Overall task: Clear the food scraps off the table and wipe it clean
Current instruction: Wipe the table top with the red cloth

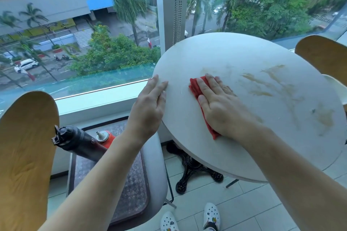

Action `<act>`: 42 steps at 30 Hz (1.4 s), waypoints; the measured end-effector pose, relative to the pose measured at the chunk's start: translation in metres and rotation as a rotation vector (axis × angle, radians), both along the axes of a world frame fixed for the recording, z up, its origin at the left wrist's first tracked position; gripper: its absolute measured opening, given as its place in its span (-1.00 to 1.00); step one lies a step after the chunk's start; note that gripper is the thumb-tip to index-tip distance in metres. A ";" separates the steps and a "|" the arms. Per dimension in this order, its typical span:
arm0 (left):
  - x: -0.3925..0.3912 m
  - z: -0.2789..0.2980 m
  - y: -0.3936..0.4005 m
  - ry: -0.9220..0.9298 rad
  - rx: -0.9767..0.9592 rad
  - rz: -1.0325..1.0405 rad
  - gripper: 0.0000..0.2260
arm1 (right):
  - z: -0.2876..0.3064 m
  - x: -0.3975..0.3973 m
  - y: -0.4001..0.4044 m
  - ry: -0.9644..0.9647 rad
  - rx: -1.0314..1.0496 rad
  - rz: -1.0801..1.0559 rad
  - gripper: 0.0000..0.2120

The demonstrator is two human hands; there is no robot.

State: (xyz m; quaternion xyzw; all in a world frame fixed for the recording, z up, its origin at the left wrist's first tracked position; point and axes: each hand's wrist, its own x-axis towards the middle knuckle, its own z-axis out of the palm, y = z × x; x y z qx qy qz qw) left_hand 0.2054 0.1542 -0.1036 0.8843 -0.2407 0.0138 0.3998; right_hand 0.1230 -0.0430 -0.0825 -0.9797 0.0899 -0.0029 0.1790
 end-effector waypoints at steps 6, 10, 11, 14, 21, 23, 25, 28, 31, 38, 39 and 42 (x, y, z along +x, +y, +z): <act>0.001 -0.001 -0.001 0.014 0.038 -0.008 -0.64 | 0.004 0.024 0.019 0.024 -0.061 0.018 -0.46; -0.001 0.004 -0.004 -0.010 0.081 -0.010 -0.63 | 0.004 0.021 0.024 0.004 -0.049 0.078 -0.46; -0.001 0.005 -0.004 -0.018 0.089 -0.018 -0.62 | 0.003 0.017 0.027 -0.003 -0.047 0.089 -0.45; -0.001 0.008 -0.006 -0.032 0.137 -0.020 -0.62 | 0.004 -0.002 0.033 -0.030 -0.038 0.113 -0.45; -0.001 0.013 -0.010 -0.048 0.219 -0.002 -0.62 | 0.009 -0.069 0.022 0.046 -0.037 0.101 -0.45; -0.002 0.015 -0.014 -0.046 0.224 0.018 -0.62 | 0.013 -0.081 0.010 0.081 -0.042 0.068 -0.46; -0.005 0.016 -0.020 -0.044 0.222 0.022 -0.62 | 0.016 -0.084 -0.005 0.101 -0.045 0.020 -0.46; -0.011 0.016 -0.030 -0.054 0.201 0.003 -0.64 | 0.018 -0.078 -0.027 0.120 -0.063 -0.051 -0.45; -0.020 0.016 -0.042 -0.043 0.185 -0.047 -0.63 | 0.016 -0.063 -0.047 0.127 -0.070 -0.100 -0.45; -0.029 0.011 -0.050 -0.063 0.260 -0.103 -0.55 | 0.009 -0.018 -0.052 0.117 -0.067 -0.098 -0.42; -0.029 0.012 -0.050 -0.066 0.263 -0.100 -0.55 | 0.009 -0.015 -0.050 0.110 -0.071 -0.084 -0.42; -0.031 0.012 -0.050 -0.070 0.273 -0.093 -0.56 | 0.010 -0.015 -0.042 0.091 -0.072 -0.050 -0.42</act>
